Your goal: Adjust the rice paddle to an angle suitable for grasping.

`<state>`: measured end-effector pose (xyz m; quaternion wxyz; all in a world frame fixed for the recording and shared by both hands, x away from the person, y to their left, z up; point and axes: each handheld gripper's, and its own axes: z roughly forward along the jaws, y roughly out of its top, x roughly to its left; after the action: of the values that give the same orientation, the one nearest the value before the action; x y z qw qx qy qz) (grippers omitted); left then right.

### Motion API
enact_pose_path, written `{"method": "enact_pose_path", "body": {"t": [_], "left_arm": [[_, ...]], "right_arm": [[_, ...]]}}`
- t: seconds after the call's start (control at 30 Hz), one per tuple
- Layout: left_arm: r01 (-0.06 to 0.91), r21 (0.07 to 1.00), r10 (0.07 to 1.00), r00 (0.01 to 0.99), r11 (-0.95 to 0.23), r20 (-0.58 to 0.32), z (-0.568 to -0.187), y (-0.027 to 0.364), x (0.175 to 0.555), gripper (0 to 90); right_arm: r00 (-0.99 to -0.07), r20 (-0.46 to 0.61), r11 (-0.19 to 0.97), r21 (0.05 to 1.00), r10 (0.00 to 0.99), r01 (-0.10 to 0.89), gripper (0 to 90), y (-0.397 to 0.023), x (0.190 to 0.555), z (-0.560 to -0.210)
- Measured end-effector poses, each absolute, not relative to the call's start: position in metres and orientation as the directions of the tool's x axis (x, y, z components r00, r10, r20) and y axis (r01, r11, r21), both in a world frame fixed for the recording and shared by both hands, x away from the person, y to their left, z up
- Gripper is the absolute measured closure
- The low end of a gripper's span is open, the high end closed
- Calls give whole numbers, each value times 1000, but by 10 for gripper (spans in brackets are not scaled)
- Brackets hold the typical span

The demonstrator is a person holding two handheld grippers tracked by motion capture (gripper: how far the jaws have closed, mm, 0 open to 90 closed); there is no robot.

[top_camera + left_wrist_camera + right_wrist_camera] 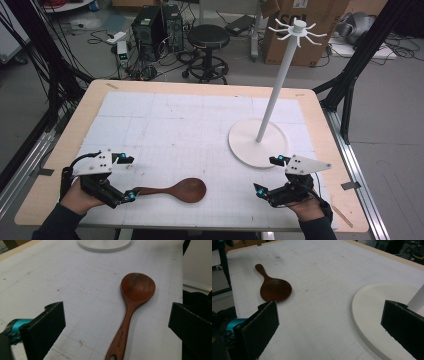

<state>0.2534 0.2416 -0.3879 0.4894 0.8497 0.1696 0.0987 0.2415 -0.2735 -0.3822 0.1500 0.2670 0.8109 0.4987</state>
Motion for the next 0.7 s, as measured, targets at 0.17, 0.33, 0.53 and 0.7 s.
{"method": "enact_pose_path", "body": {"t": [0.17,0.33,0.53,0.7], "left_arm": [[188,836,349,937,-515,4,-384,238,255,17],[193,794,333,943,-576,13,-379,234,258,17],[194,736,307,951,-649,21,-374,225,263,20],[191,693,284,958,-696,22,-372,215,267,28]], "right_arm": [[-812,26,368,883,582,292,3,-274,242,-385],[-815,22,371,883,578,287,3,-276,243,-385],[-816,21,371,884,578,285,3,-277,242,-385],[-816,23,370,884,577,286,3,-276,241,-384]]}}
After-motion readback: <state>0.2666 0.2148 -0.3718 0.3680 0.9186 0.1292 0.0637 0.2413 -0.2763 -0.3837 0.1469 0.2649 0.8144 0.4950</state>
